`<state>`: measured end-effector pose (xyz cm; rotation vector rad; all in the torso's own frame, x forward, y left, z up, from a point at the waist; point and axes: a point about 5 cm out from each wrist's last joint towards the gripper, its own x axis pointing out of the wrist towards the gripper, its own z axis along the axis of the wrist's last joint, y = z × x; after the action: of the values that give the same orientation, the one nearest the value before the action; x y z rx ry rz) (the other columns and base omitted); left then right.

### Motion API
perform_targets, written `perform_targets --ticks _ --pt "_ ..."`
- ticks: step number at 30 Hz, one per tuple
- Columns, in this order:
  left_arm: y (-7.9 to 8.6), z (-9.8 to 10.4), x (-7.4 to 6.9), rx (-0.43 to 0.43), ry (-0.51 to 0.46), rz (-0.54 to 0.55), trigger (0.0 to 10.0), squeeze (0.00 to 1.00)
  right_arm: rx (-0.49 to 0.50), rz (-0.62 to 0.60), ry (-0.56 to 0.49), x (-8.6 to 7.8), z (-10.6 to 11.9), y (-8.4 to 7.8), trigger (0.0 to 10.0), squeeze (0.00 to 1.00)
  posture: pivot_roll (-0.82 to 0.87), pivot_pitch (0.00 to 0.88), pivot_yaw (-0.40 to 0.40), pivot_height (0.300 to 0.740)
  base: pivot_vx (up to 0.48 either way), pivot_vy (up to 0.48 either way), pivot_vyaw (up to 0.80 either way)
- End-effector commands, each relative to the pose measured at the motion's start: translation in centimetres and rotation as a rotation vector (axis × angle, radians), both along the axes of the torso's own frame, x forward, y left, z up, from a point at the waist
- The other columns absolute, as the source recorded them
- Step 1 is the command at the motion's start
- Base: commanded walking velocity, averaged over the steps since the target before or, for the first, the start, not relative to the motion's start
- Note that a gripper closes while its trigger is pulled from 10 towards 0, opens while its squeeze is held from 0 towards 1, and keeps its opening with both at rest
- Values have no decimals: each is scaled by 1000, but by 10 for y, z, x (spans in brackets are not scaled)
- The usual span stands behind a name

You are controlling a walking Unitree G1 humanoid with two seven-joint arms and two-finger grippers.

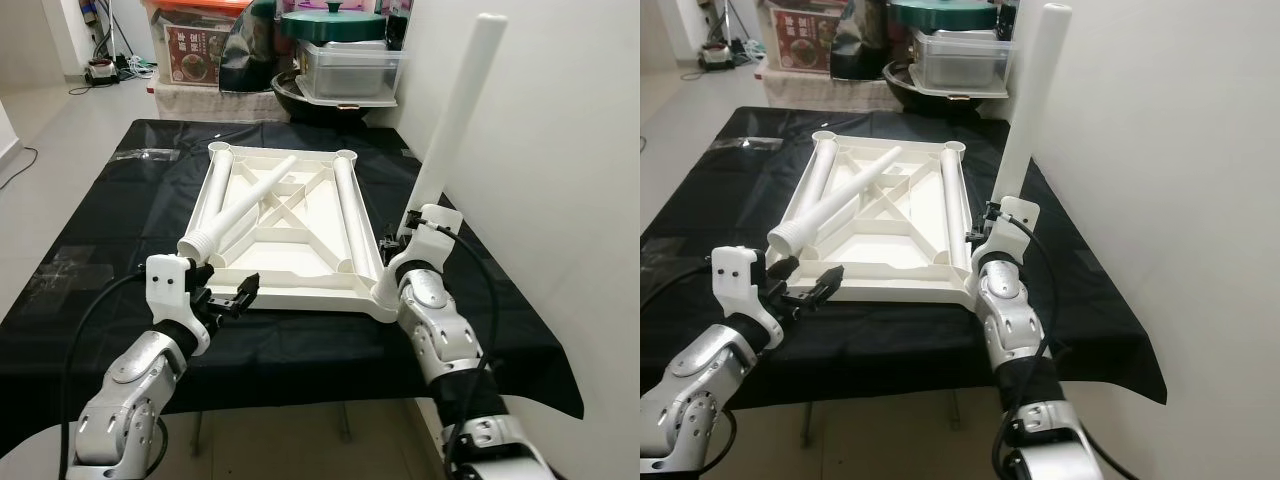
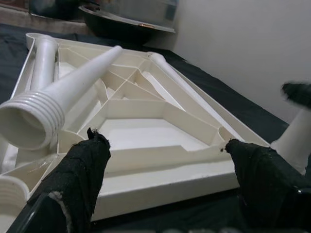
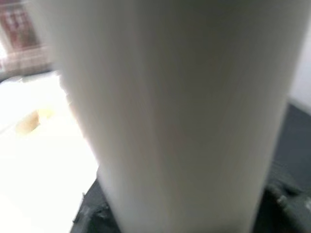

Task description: Building children table

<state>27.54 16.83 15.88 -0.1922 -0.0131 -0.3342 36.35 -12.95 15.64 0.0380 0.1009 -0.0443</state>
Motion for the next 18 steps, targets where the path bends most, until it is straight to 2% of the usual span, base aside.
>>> perform_targets --ticks 1,2,3,4,6,7,9,10,12,13,17,18 --pt "-1 -1 1 12 7 -6 10000 0 81 243 -80 2 13 19 10000 0 57 0 -104 740 0 0 0" --pt "-1 -1 1 12 7 -5 10000 0 107 384 -136 1 23 28 10000 0 57 0 -103 740 0 0 0" --pt "0 -1 2 0 7 -6 10000 0 89 484 -180 0 30 33 10000 0 47 0 -97 740 0 0 0" --pt "0 -1 2 0 7 -6 10000 0 89 484 -180 0 30 33 10000 0 47 0 -97 740 0 0 0" --pt "0 0 3 -24 5 -13 10000 0 56 585 -222 -2 32 37 10000 0 47 0 -97 740 0 0 0" --pt "0 0 3 -24 5 -13 10000 0 56 585 -222 -2 32 37 10000 0 47 0 -97 740 0 0 0" --pt "-2 -1 3 -2 4 -17 10000 0 64 815 -221 -15 32 47 10000 0 59 0 -106 740 0 0 0" --pt "-2 -1 3 -2 4 -17 10000 0 64 815 -221 -15 32 47 10000 0 59 0 -106 740 0 0 0" --pt "-2 0 3 -13 4 -15 10000 0 43 1026 -198 -29 29 56 10000 0 58 0 -104 740 0 0 0" --pt "-2 -1 3 -4 4 -15 10000 0 17 1085 -187 -33 25 59 10000 0 62 0 -107 740 0 0 0" --pt "-2 -1 2 3 3 -15 10000 0 1 1128 -182 -35 22 61 10000 0 62 0 -107 740 0 0 0" --pt "-1 -1 2 -1 4 -13 10000 0 -11 1104 -167 -31 16 61 0 0 76 0 -112 740 0 0 0"
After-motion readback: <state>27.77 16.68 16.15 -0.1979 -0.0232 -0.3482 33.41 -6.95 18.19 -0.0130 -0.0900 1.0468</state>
